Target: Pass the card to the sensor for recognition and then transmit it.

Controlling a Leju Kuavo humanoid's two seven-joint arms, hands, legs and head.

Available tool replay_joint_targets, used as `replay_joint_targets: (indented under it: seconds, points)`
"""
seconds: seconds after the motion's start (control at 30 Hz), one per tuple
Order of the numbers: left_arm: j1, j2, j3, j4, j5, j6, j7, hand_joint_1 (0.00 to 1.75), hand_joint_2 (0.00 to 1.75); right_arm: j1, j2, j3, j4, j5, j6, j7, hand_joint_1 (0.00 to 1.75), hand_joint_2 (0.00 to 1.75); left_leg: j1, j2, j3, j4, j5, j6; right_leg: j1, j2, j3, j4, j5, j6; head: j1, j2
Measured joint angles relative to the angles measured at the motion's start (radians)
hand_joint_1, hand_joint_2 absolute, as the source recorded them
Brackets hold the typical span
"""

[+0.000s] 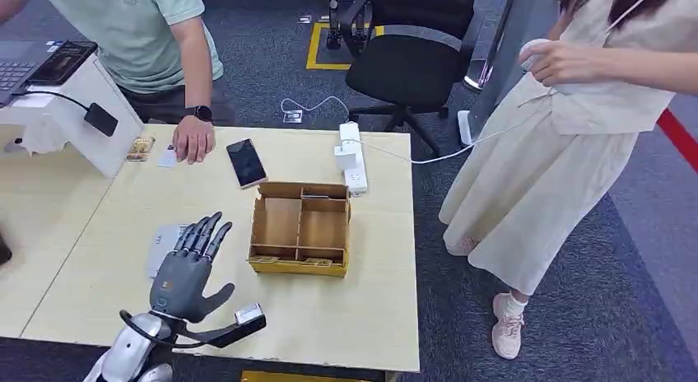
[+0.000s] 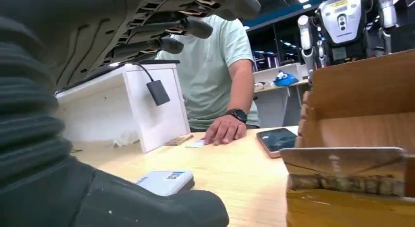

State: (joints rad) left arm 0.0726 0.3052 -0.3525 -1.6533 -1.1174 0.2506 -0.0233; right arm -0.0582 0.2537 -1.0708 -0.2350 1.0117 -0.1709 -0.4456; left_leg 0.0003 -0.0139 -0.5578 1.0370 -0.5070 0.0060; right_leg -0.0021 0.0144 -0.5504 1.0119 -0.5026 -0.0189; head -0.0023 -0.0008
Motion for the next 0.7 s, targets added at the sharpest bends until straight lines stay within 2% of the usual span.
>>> replay_joint_targets:
  seconds: [0.4, 0.7]
  points:
    - [-0.049, -0.020, -0.093, 0.043, -0.021, -0.033, 0.033, 0.00, 1.75, 0.000, 0.000, 0.001, 0.000, 0.000, 0.003, 0.003, 0.00, 1.75, 0.000, 0.000, 0.000, 0.000, 0.000, 0.000, 0.000, 0.000, 0.000, 0.000, 0.000, 0.000, 0.000, 0.000]
    - [-0.121, -0.045, -0.152, 0.108, -0.014, -0.038, 0.033, 0.00, 1.75, -0.003, 0.002, 0.008, 0.000, 0.000, 0.001, 0.003, 0.00, 1.75, 0.000, 0.000, 0.000, 0.000, 0.000, 0.000, 0.000, 0.000, 0.000, 0.000, 0.000, 0.000, 0.000, 0.000]
